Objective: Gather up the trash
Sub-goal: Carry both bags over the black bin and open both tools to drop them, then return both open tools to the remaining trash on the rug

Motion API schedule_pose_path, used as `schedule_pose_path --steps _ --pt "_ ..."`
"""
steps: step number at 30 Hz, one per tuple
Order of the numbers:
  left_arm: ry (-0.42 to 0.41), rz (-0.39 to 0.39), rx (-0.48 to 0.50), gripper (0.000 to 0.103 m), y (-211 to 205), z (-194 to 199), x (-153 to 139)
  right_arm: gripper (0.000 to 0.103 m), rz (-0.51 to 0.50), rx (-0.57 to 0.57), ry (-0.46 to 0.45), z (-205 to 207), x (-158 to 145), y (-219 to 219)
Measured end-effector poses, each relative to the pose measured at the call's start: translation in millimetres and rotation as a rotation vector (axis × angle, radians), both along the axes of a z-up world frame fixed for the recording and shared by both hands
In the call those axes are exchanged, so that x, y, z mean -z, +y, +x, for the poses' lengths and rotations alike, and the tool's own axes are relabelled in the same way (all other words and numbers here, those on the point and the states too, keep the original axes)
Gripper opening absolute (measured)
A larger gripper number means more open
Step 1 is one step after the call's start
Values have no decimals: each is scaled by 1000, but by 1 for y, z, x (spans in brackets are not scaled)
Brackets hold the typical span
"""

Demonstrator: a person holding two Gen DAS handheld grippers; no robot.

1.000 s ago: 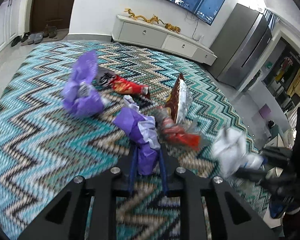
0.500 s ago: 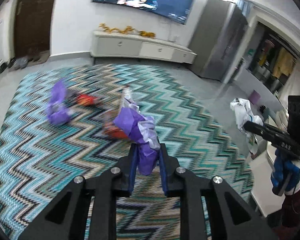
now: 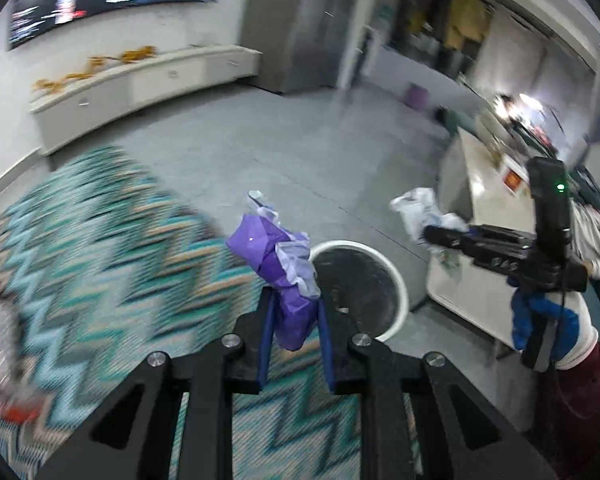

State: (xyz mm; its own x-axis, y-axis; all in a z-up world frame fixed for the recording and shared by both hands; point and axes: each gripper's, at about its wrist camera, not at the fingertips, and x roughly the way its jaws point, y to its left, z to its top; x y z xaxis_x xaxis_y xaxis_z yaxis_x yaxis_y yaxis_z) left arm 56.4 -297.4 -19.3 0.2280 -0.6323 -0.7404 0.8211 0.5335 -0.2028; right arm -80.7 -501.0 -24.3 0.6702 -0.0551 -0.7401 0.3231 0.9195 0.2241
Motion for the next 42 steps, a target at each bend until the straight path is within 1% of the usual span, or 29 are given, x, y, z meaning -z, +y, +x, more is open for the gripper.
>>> schedule_pose_path --steps 1,3,5,6,7,9,11,14,17,18,20,22,23,24,27,30,33,37,39,42 --pt "17 9 32 19 -23 -1 6 26 9 16 20 0 7 -10" --pt "50 27 65 19 -57 0 16 26 18 34 53 -1 17 -26" --pt "101 45 91 19 -90 4 28 27 35 44 80 1 26 -39" --pt "133 61 98 19 -110 7 37 29 46 48 95 2 31 -45" --pt "150 71 98 19 -120 8 41 29 53 55 109 5 35 -51" --pt "209 98 93 19 -148 18 57 29 72 63 134 10 44 -62" --pt "247 119 86 19 -165 25 70 30 102 66 156 15 53 -71" --pt "265 151 76 19 -186 31 85 31 148 82 187 21 68 -83" --pt "308 144 83 21 -200 32 94 34 191 103 198 23 80 -93" --pt "331 139 91 22 -204 31 97 36 194 112 203 23 84 -95" --pt "351 135 97 31 -208 32 100 40 199 128 210 24 89 -99" --pt "353 128 92 60 -206 30 100 44 205 140 207 22 89 -100" --pt "352 115 88 66 -202 32 99 47 201 144 206 21 88 -99" --pt "351 103 84 67 -200 33 97 49 191 148 206 19 88 -97" --pt "353 73 67 67 -190 36 90 49 166 154 205 15 81 -97" --pt "310 53 29 67 -172 41 79 49 122 155 200 16 68 -91" --pt "251 48 -17 67 -149 44 67 49 87 129 181 24 54 -78" --pt "159 14 -80 67 -93 50 43 49 58 51 123 42 26 -42" --pt "128 -9 -113 67 -61 54 32 49 41 -8 89 55 10 -15" --pt "58 -30 -180 67 -5 60 17 49 34 -105 43 75 -9 29"
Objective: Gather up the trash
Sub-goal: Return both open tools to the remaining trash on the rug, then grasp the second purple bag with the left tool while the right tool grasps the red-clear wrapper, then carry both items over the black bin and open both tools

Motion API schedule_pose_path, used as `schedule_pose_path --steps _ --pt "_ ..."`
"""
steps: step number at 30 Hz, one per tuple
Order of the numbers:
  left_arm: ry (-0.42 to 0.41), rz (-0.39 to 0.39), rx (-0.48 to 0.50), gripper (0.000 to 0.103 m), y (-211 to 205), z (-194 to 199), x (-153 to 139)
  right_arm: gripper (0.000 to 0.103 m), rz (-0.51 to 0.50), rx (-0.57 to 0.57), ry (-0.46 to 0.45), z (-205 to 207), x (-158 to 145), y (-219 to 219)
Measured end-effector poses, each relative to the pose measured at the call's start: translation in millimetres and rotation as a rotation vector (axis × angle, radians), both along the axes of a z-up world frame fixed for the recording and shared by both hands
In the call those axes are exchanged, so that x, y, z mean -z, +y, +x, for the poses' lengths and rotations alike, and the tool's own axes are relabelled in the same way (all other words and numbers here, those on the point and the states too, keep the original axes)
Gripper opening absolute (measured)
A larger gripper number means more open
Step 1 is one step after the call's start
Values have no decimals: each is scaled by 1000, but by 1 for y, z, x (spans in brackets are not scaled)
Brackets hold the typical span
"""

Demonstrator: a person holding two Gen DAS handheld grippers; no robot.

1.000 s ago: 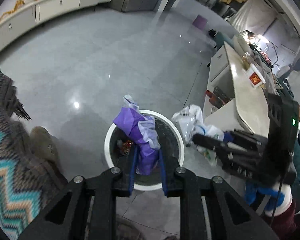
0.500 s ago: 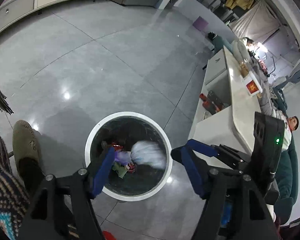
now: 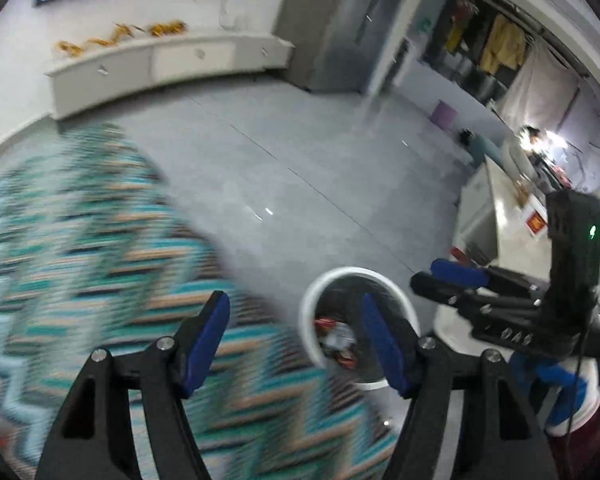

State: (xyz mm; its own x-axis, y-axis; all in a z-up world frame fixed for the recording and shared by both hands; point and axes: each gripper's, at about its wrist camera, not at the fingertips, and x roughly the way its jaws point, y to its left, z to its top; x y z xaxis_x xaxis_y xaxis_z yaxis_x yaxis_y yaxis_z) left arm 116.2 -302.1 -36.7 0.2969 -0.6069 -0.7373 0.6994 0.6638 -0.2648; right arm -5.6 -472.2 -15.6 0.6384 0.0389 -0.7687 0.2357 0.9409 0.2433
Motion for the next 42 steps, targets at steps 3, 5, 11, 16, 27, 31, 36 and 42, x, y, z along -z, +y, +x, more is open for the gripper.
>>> schedule_pose_path --steps 3,5,11,16,27,31,36,42 --pt "-55 2 -105 67 70 12 -9 49 9 -97 -24 26 -12 47" --pt "-89 12 -181 67 109 19 -13 49 36 -178 -29 48 -16 83" --pt "-180 51 -475 67 254 53 -20 49 109 -365 8 114 -9 186" --pt "-169 74 -652 67 346 74 -9 49 143 -528 50 148 3 265" --pt "-29 45 -691 67 392 99 40 45 70 -758 146 151 40 356" --pt "-5 30 -682 41 387 96 49 11 77 -812 132 141 39 366" --pt "-50 38 -701 29 386 79 39 6 88 -853 45 123 21 370" --pt "-133 -13 -713 27 378 50 3 6 89 -801 -114 103 -22 343"
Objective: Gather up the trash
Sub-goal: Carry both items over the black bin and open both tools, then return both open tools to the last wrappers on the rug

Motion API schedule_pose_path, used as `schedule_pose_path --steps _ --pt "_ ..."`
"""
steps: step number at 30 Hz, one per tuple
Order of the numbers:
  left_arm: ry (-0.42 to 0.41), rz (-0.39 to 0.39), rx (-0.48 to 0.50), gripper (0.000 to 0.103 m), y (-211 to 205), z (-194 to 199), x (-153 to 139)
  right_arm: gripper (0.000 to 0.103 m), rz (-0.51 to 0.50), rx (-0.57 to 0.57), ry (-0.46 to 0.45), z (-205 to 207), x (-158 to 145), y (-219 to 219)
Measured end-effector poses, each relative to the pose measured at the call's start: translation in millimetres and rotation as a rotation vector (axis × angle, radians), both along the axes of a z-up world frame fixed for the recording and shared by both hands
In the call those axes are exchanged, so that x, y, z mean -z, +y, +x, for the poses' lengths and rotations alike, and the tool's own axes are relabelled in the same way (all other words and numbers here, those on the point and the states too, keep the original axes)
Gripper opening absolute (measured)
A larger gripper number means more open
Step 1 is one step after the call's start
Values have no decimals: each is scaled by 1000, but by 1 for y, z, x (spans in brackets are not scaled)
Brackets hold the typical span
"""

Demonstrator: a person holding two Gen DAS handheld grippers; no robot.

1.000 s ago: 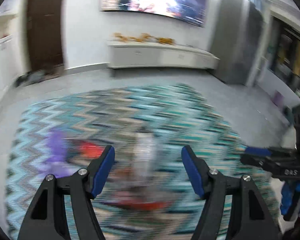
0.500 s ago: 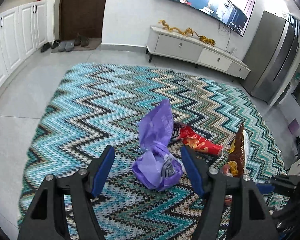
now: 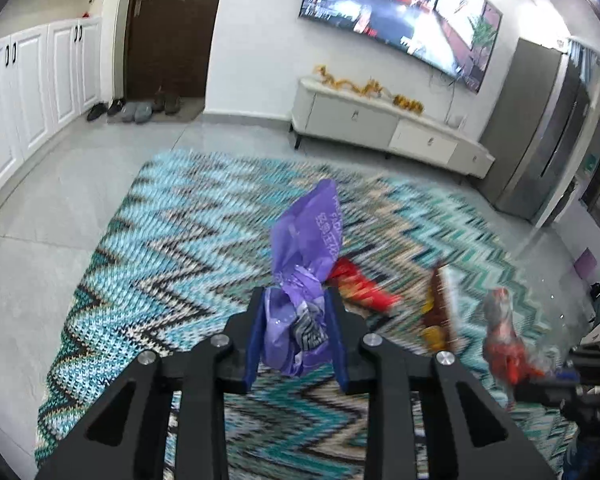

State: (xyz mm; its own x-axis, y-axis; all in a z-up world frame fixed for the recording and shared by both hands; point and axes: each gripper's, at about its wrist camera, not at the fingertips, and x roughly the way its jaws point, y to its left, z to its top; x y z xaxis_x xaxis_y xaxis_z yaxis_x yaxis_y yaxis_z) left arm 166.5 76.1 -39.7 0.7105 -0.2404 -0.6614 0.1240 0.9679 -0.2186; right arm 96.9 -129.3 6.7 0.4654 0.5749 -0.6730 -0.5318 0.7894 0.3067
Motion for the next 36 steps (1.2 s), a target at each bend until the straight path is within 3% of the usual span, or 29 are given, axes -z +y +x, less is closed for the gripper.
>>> schedule_pose_path --steps 3,7,16,21,26,28,29,30,36 --pt "-39 -8 70 27 -29 -11 -20 6 1 91 -28 -7 -8 -37" --pt "-44 0 232 27 -103 -16 -31 6 -9 253 -1 -20 -3 -104" --pt "62 34 624 27 -315 -35 -8 6 -14 711 141 -96 38 -302" --pt "114 88 815 28 -421 -65 5 8 10 896 250 -135 76 -384" --pt "189 87 908 37 -491 -78 22 10 48 993 330 -156 116 -433" --pt "227 62 929 48 -513 -80 28 22 70 1014 345 -160 125 -443" --pt "238 53 934 52 -522 -81 30 36 74 1025 347 -162 129 -449" --pt "241 48 934 58 -529 -80 30 42 73 1029 346 -166 128 -455" --pt "237 47 926 62 -541 -82 35 42 49 1033 335 -174 124 -458"
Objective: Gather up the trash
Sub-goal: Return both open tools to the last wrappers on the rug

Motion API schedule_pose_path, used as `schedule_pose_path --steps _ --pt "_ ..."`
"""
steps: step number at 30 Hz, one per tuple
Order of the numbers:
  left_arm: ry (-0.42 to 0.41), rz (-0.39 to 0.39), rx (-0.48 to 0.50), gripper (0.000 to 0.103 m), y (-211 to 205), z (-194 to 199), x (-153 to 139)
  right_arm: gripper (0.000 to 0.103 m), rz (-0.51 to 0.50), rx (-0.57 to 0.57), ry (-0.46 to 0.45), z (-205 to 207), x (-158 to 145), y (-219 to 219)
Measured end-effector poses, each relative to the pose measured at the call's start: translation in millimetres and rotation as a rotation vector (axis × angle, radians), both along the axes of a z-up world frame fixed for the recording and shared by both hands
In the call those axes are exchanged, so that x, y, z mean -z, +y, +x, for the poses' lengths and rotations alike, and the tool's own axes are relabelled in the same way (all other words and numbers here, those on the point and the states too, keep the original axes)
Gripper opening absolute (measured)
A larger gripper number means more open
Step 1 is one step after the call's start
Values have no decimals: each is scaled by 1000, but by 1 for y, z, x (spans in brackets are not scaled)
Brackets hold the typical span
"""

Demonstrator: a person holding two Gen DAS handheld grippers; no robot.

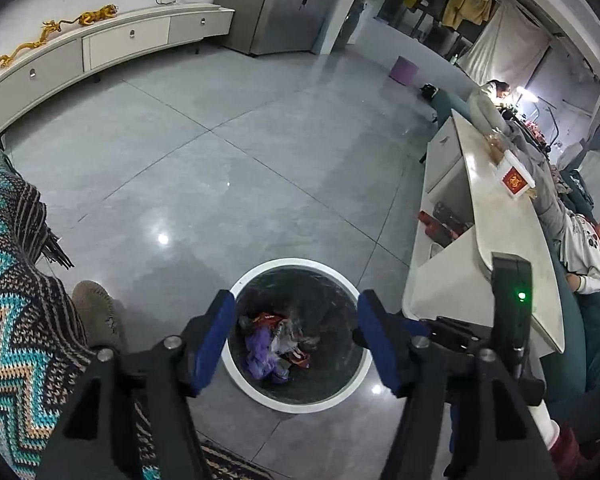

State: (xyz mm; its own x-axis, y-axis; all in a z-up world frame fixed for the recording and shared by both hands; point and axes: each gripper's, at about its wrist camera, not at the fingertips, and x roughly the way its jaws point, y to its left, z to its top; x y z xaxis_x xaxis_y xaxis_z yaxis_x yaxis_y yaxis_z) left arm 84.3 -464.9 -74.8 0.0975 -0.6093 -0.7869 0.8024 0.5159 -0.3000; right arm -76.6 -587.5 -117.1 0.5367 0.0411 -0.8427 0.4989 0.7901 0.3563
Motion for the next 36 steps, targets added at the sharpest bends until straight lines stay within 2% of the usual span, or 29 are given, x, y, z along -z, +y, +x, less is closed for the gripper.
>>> schedule_pose_path --steps 4,8,12,20,24,29,34,36 --pt "-47 -25 -39 62 19 -3 -6 42 -26 -9 -12 1 -8 5" --pt "-93 -46 -70 62 50 -6 -18 42 -60 -27 -44 3 -28 25" --pt "-142 -33 -90 62 89 -9 -32 42 -94 -67 -85 12 -52 53" --pt "-256 -61 -234 62 216 -6 -66 42 -156 -223 -198 47 -113 149" --pt "-303 -58 -334 62 289 -4 -72 43 -167 -307 -230 65 -129 204" --pt "-288 -59 -499 62 376 16 -65 43 -175 -444 -241 93 -138 276" --pt "-219 -53 -679 62 463 37 -44 44 -145 -569 -239 128 -132 333" --pt "-195 -58 -722 62 491 43 -38 46 -130 -617 -234 147 -128 355"
